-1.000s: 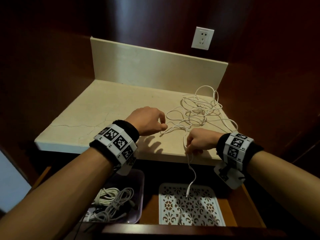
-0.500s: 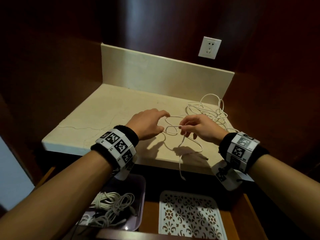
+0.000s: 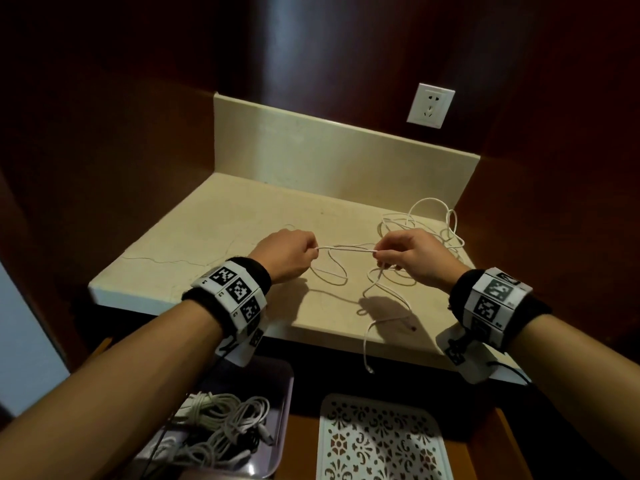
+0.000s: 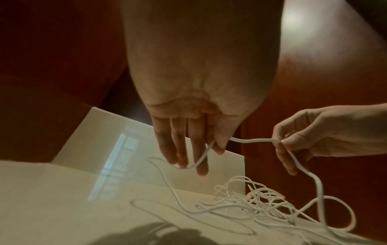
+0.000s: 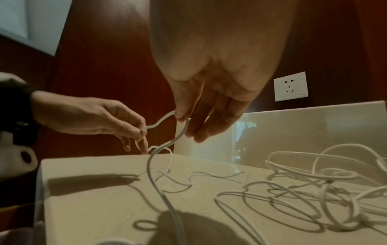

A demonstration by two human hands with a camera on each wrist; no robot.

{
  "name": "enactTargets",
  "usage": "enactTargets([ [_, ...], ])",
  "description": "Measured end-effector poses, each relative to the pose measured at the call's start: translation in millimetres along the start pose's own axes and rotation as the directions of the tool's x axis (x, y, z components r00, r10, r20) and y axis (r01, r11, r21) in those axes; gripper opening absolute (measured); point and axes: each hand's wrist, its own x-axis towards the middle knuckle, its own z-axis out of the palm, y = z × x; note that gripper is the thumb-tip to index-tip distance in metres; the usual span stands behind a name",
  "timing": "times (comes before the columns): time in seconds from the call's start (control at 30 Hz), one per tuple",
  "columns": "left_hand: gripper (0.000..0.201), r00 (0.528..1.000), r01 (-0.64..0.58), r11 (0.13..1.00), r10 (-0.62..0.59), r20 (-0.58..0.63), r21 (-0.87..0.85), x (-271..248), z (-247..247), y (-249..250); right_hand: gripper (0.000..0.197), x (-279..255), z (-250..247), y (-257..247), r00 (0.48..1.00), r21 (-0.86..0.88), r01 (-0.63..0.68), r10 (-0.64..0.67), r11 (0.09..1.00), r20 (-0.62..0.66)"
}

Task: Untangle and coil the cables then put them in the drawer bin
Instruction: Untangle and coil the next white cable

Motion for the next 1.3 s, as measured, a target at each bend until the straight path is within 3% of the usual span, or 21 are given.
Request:
enactTargets([
  [0.1, 0.027, 0.998, 0.006, 0.989, 0.003, -0.063, 0.146, 3.8, -5.0, -2.2, 0.011, 1.8, -1.8, 10.6, 0.999, -0.086, -0.013, 0.01, 0.996, -0.031],
  [0.3, 0.028, 0.995, 0.085, 0.966, -0.072, -0.064, 0.244, 7.0, -9.7, -17.0, 0.011, 5.0, -18.2, 34.9, 0.992, -0.316, -0.084, 0.048, 0.945, -0.117],
  [0.47, 0.029, 0.999, -0.002, 0.998, 0.004, -0.039, 0.055, 6.8, -10.2, -13.6, 0.02, 3.7, -29.1, 47.7, 0.984, -0.551, -0.173, 0.171, 0.816, -0.056],
  [0.6, 0.03, 0.993, -0.091, 0.996, 0.09, -0.071, -0.014, 7.8, -10.1, 4.1, 0.026, 7.1, -14.6, 25.1, 0.994, -0.494, -0.097, 0.109, 0.864, -0.005],
  [0.73, 0.03, 0.985, -0.129, 0.991, 0.123, -0.118, -0.041, 10.1, -7.7, 14.3, 0.035, 10.9, 3.8, -3.2, 0.995, -0.326, 0.045, -0.012, 0.944, 0.104],
  [0.87, 0.029, 0.981, -0.131, 0.989, 0.12, -0.151, -0.062, 10.8, -4.7, 14.7, 0.022, 14.2, 12.8, -16.6, 0.991, -0.148, 0.099, -0.083, 0.984, 0.107],
  [1.0, 0.027, 0.977, -0.117, 0.986, 0.092, -0.194, -0.12, 9.4, -5.3, 5.7, 0.017, 16.5, 4.7, -11.0, 0.995, -0.16, 0.078, -0.068, 0.984, 0.067],
  [1.1, 0.027, 0.973, -0.122, 0.98, 0.087, -0.216, -0.157, 8.2, -5.4, 3.8, 0.021, 16.3, 3.2, -13.0, 0.99, -0.101, 0.073, -0.06, 0.992, 0.125],
  [1.2, 0.025, 0.973, -0.108, 0.981, 0.071, -0.221, -0.16, 7.8, -5.8, 5.2, 0.021, 17.9, 9.3, -19.3, 0.982, -0.259, 0.137, -0.097, 0.956, 0.161],
  [1.3, 0.022, 0.976, -0.052, 0.988, 0.02, -0.216, -0.142, 5.8, -7.9, 4.0, 0.021, 22.7, 5.7, -7.5, 0.994, -0.337, 0.091, -0.066, 0.937, 0.084],
])
